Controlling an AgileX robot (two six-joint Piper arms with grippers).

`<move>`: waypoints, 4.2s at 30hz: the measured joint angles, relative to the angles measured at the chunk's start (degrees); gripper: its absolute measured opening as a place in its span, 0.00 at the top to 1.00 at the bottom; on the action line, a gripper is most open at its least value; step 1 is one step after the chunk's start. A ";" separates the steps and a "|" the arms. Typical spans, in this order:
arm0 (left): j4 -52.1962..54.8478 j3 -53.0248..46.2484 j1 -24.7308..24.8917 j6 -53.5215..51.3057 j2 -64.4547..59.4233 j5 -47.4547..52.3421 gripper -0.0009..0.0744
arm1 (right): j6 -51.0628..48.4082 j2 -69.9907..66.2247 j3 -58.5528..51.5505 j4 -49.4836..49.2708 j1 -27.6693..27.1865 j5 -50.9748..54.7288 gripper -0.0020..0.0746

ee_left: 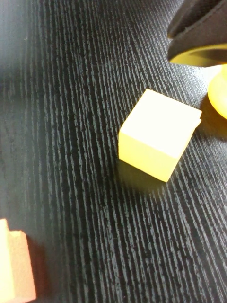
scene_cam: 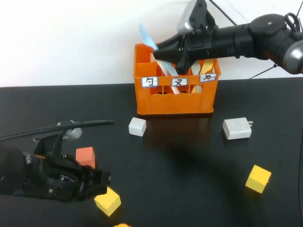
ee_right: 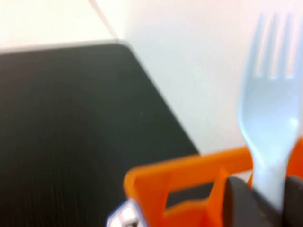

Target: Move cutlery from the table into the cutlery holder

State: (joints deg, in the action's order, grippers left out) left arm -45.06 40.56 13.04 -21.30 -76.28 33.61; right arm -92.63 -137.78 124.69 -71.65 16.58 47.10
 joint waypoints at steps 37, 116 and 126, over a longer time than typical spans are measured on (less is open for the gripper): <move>-12.44 0.00 0.00 -14.36 33.86 -3.73 0.99 | 22.75 21.84 0.00 21.97 0.00 7.44 0.97; 45.49 -22.75 0.00 39.59 77.38 -7.44 0.99 | 53.61 122.29 -94.87 52.74 0.00 0.95 0.97; 45.50 -22.75 0.00 39.71 77.38 -7.57 0.99 | 53.71 130.35 -98.27 52.13 0.00 1.67 0.97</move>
State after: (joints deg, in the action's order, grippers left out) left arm 0.45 17.81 13.04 18.40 1.09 26.04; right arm -38.92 -7.43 26.41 -19.52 16.58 48.77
